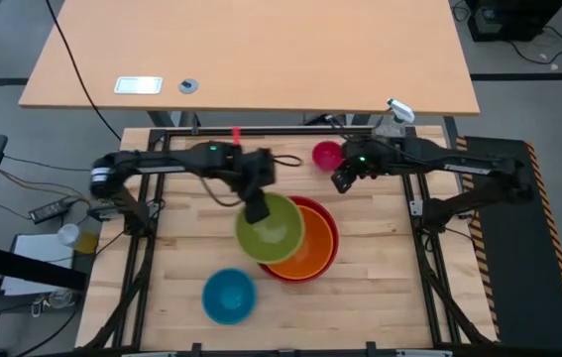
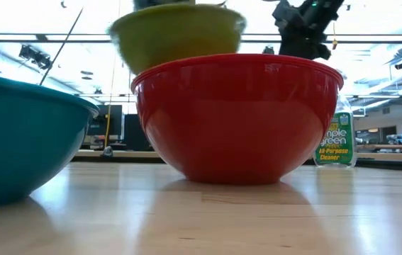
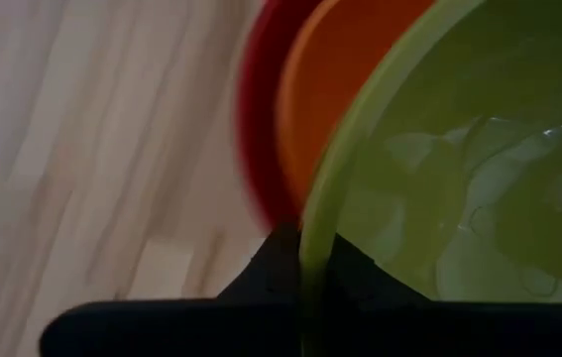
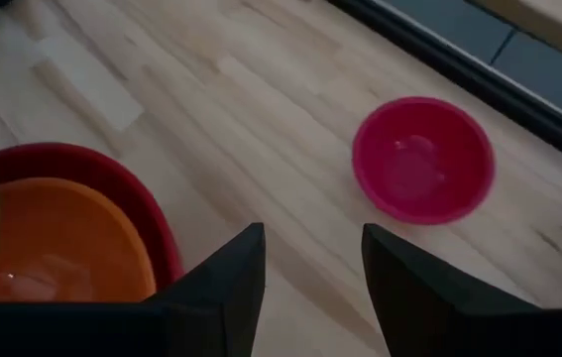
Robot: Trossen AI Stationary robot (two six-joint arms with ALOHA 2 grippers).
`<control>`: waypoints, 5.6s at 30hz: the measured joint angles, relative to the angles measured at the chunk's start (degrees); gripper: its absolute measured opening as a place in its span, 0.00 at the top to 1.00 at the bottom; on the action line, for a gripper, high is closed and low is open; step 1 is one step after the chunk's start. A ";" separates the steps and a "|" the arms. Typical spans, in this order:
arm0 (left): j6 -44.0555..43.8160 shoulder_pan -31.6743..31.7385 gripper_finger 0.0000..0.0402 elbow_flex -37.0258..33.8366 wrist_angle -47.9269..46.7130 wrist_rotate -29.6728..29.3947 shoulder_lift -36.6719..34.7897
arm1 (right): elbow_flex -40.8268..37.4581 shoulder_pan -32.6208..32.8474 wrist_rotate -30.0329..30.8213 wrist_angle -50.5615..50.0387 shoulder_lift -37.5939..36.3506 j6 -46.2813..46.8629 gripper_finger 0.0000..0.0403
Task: Nest bowls inside each other by size order
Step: Stack the green bowl on top of the orange bowl, then stack the blue bowl on top of the green bowl
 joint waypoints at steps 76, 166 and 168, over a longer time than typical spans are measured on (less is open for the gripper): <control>-10.65 -16.29 0.57 -34.77 18.11 5.70 -21.55 | -2.15 1.99 2.50 2.34 -10.11 -1.65 0.56; -9.68 -0.65 0.93 -1.23 13.35 7.85 17.86 | -2.17 -1.73 -6.57 4.04 -4.45 -11.93 0.56; -9.38 -0.75 0.93 -1.23 13.31 7.81 17.96 | -2.18 -1.73 -6.57 4.08 -4.45 -11.91 0.56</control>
